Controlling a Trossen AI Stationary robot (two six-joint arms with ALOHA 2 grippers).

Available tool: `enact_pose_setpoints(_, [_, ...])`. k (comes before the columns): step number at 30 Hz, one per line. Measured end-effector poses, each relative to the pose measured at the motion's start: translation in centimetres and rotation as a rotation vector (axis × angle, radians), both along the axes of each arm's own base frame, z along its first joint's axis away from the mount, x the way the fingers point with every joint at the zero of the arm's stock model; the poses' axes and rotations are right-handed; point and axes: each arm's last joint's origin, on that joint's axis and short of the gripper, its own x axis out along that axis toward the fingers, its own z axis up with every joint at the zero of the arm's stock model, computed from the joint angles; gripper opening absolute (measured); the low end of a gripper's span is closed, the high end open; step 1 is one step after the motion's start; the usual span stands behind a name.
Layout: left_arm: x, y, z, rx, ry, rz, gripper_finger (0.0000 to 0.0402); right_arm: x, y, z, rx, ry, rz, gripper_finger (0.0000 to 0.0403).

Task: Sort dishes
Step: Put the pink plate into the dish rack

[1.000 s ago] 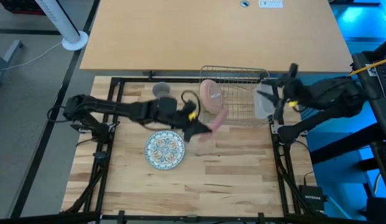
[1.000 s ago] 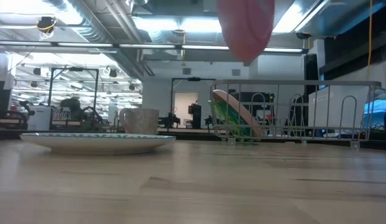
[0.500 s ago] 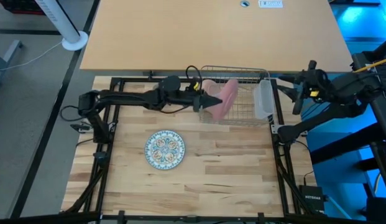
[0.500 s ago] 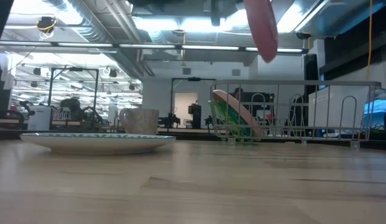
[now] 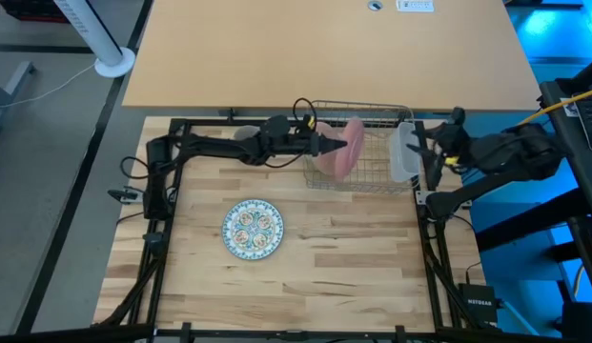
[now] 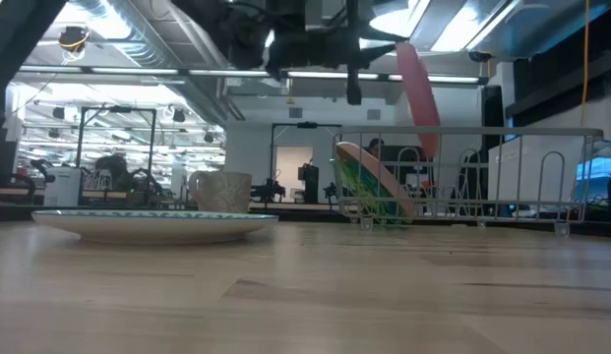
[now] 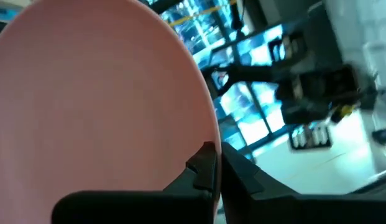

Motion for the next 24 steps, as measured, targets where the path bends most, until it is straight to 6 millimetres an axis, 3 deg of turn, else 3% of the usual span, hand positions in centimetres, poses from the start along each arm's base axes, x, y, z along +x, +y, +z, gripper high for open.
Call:
enact_pose_setpoints(8, [0.4, 2.2, -2.6, -0.087, 0.04, 0.084, 0.0, 0.9, 0.2, -1.6, -0.038, 0.053, -0.03, 0.0163])
enact_pose_setpoints(16, [-0.1, 3.8, -2.9, -0.107, 0.044, 0.175, 0.0, 1.3, 0.4, -2.5, -0.027, 0.077, -0.043, 0.0163])
enact_pose_setpoints(24, [-0.1, 3.9, -4.2, -0.182, 0.192, 0.183, 0.0002, 1.3, 0.4, -2.6, -0.026, 0.077, -0.043, 0.0163])
